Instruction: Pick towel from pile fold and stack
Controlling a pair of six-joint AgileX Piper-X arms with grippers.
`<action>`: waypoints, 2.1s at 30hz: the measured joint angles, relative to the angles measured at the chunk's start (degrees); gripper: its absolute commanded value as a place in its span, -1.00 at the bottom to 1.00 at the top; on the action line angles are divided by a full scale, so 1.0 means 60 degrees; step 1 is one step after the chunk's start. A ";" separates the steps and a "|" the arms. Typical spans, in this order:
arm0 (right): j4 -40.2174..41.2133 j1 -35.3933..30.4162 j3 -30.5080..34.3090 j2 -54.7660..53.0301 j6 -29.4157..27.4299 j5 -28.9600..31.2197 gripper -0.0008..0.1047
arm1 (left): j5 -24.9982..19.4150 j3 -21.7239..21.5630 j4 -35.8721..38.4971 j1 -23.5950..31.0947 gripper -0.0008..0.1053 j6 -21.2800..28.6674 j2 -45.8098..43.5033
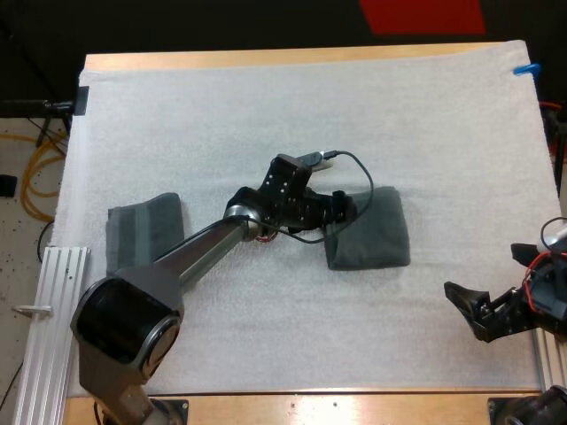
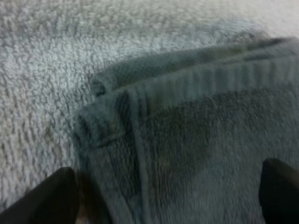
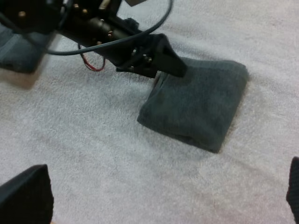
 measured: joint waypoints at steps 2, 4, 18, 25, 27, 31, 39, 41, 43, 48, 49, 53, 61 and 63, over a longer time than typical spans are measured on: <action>0.0000 0.0000 0.0000 0.0000 0.0000 0.0000 0.91 | 0.0007 -0.0042 0.0015 0.0000 0.45 -0.0213 0.0079; 0.0000 0.0000 0.0000 0.0000 0.0000 0.0000 0.91 | 0.0029 -0.0041 0.0150 0.0000 0.45 -0.0400 0.0094; 0.0000 0.0000 0.0000 0.0000 0.0067 0.0000 0.91 | -0.0087 -0.0199 0.0597 -0.0770 0.43 -0.0438 0.0127; 0.0000 0.0000 0.0000 0.0000 0.0066 0.0000 0.91 | -0.0128 -0.0217 0.0671 -0.0838 -0.07 -0.0494 0.0158; 0.0000 0.0000 0.0000 0.0000 0.0092 0.0000 0.91 | -0.0139 -0.0217 0.0680 -0.0838 -0.46 -0.0494 0.0216; 0.0000 0.0000 0.0000 0.0000 0.0219 0.0000 0.91 | -0.0080 -0.0217 0.0641 -0.0853 -0.99 -0.0412 0.0288; 0.0000 0.0000 0.0000 0.0000 0.0219 0.0000 0.91 | -0.0451 -0.0217 0.1700 -0.0499 -0.98 0.1721 -0.0346; 0.0000 0.0000 0.0000 0.0000 0.0219 0.0000 0.91 | -0.0625 -0.0217 0.2471 -0.0038 -0.98 0.2777 -0.0913; 0.0000 0.0000 0.0000 0.0000 0.0253 0.0000 0.91 | -0.0639 -0.0217 0.3363 0.0704 -0.98 0.3707 -0.1488; 0.0000 0.0000 0.0000 0.0000 0.0279 0.0000 0.91 | -0.1335 -0.0217 0.5470 0.2700 -0.98 0.5809 -0.2487; 0.0000 0.0000 0.0000 0.0000 0.0276 0.0000 0.91 | -0.1521 -0.0217 0.5739 0.3062 -0.98 0.6112 -0.2646; 0.0000 0.0000 0.0000 0.0000 0.0276 0.0000 0.91 | -0.2164 -0.0217 0.6373 0.4466 -0.98 0.7183 -0.3229; -0.0057 0.0000 0.0000 0.0000 0.0276 0.0000 0.91 | -0.2328 -0.0324 0.7083 0.6245 -0.98 0.7936 -0.3356; -0.0068 0.0000 0.0000 0.0000 0.0276 0.0000 0.91 | -0.2338 -0.0351 0.7115 0.6381 -0.98 0.8069 -0.3356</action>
